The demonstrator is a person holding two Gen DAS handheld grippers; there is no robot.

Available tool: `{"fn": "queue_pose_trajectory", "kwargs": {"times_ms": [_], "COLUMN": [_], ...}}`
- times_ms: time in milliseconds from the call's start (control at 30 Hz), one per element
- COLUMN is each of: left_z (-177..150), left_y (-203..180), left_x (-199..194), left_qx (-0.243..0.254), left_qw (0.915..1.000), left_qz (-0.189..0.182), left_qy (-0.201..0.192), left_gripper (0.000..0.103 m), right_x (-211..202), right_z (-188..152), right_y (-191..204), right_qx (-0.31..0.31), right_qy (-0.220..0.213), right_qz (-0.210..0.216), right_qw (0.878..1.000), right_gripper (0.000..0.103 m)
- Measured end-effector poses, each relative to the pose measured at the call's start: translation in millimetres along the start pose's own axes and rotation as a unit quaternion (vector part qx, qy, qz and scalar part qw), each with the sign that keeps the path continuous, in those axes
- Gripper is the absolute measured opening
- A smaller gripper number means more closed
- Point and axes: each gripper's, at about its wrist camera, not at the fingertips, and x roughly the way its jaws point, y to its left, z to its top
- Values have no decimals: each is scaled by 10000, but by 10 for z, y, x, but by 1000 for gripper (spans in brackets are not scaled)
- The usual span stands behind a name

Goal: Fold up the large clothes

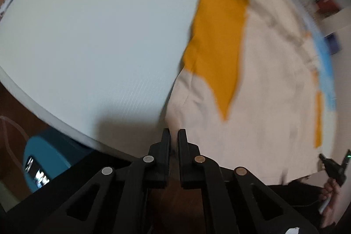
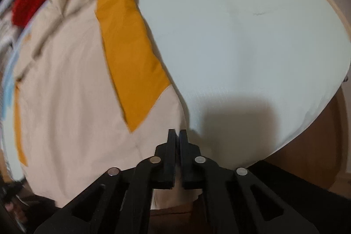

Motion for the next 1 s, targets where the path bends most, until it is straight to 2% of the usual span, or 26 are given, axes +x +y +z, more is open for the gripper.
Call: {"fn": "queue_pose_trajectory", "kwargs": {"times_ms": [33,67,133,167,233,267,300,333,400,467,567,700,800,900,933,1000], "left_z": [-49,-95,-179,-196,-188,-174,-159,-141,-100,-32,45,95,151,125,116,95], "left_y": [15,63,217,222,190,169,147,123,79,70,65,51,46,0,-25,-76], "left_x": [-32,58,435,526,478,413,331,249,173,209,314,476,555,615,624,637], "left_qx": [22,-7,-195,-160,-116,-126,-137,-125,-58,-19,-89,-100,-34,129,211,372], "left_qw": [10000,9993,9918,9896,9910,9931,9953,9972,9987,9990,9984,9966,9958,9942,9935,9919], "left_qz": [19,287,843,925,876,791,704,607,473,439,508,707,734,910,980,1096], "left_qy": [16,247,942,1090,1004,855,657,429,161,114,215,402,548,563,546,528], "left_gripper": [5,6,7,7,10,10,16,28,41,42,41,41,41,41,41,41], "right_x": [-99,-125,8,142,233,210,179,124,29,-13,78,270,302,300,339,342], "right_z": [2,-6,-39,-63,-72,-67,-60,-38,10,58,90,8,-61,-92,-75,-89], "right_y": [-14,-46,-162,-236,-259,-273,-291,-313,-362,-390,-277,-219,-207,-147,-88,4], "right_qx": [-33,-33,183,346,403,420,430,449,499,536,310,48,-36,-226,-303,-517], "right_qy": [-155,-143,223,548,738,692,611,466,190,40,146,470,491,497,493,481], "right_qz": [16,-112,-208,-225,-383,-429,-482,-597,-778,-593,-351,-412,-483,-584,-620,-679], "right_qw": [9999,9998,9994,9976,9957,9958,9960,9961,9955,9968,9988,9980,9976,9968,9964,9952], "right_gripper": [1,1,1,1,2,3,8,12,24,31,39,39,39,38,36,22]}}
